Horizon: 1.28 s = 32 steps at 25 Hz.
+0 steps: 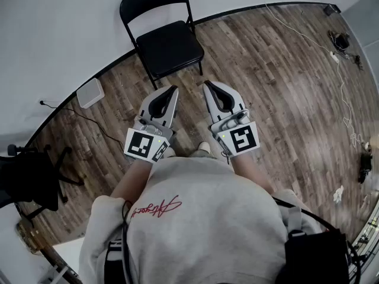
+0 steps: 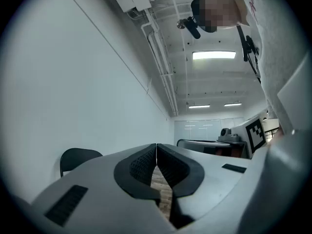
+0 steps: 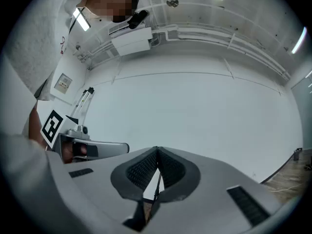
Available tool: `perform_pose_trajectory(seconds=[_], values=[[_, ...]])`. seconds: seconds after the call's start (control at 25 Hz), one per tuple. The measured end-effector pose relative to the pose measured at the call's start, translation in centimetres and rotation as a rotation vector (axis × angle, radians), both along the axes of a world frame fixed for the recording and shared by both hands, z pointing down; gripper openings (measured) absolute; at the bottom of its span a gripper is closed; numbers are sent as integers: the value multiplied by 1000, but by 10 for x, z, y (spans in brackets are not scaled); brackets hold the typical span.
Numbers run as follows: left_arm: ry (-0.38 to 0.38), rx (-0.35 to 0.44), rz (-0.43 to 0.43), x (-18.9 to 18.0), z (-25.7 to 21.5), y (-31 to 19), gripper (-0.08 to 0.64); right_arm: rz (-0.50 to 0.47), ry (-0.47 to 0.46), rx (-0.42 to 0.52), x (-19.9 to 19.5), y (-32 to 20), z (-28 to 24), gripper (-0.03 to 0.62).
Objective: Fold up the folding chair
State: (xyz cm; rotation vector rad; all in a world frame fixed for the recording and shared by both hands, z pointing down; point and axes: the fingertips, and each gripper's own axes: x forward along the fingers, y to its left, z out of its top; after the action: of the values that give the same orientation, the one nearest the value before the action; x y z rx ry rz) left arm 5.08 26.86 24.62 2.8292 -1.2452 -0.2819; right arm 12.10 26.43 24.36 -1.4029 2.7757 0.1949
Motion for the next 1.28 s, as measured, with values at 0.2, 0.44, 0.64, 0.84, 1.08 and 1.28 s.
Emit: perform_pose_trajectory(seconds=[0.2,0.44,0.64,0.84,1.08,1.28], values=[[4,-8,9,1,2,0,17,0,6,1,-1,-2,1,17],[-8,5,12,3,1,1,17,-4,13,6,-1,0,1,17],[-12,-1,10,5,1,0,17,-9,13,58,0,0,-9,17],[-5,-2,-12,10,3,-4,17,-19,23,91,6,-1,-15,18],[9,0,-74,27,3,-11,17,-69,36,95,28,-13,-14,18],[7,10,-159,33,4,-26,17,-128,31,92,39,-25,-8,18]])
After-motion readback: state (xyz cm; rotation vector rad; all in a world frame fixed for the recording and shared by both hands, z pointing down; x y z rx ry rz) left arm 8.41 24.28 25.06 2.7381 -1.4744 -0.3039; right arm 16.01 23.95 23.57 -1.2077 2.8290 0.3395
